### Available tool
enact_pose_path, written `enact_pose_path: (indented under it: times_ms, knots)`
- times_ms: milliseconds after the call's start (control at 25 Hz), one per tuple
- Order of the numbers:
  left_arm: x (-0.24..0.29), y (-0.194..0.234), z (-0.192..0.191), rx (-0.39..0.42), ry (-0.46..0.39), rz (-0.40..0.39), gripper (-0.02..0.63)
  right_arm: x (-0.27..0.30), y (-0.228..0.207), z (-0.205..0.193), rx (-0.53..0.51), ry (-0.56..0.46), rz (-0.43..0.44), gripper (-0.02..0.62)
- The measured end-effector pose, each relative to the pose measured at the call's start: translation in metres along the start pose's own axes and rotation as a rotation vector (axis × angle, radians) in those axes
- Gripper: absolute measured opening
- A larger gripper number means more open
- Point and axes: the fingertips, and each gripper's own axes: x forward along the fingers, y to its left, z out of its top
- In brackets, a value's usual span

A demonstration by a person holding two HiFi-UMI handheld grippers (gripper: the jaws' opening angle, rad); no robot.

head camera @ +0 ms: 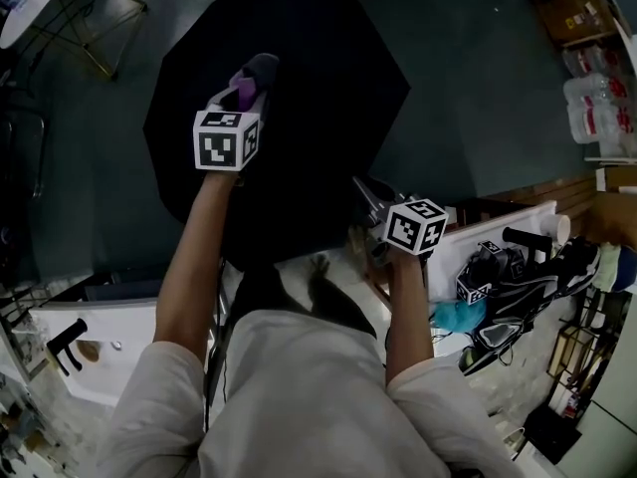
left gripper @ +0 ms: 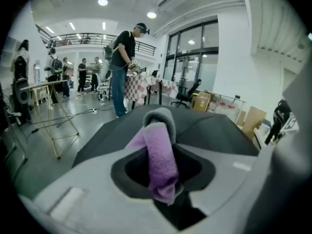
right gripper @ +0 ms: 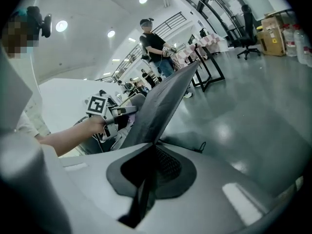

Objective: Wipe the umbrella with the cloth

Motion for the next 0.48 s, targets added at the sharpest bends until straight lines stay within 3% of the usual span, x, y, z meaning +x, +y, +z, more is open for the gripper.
enact_pose_path:
  times_ms: [480]
  knots:
    - [-0.009, -0.105, -0.012, 0.077, 0.039, -0.185, 0.11, -0.003, 0.005, 0.003, 0.005, -0.032, 0.022, 0.006]
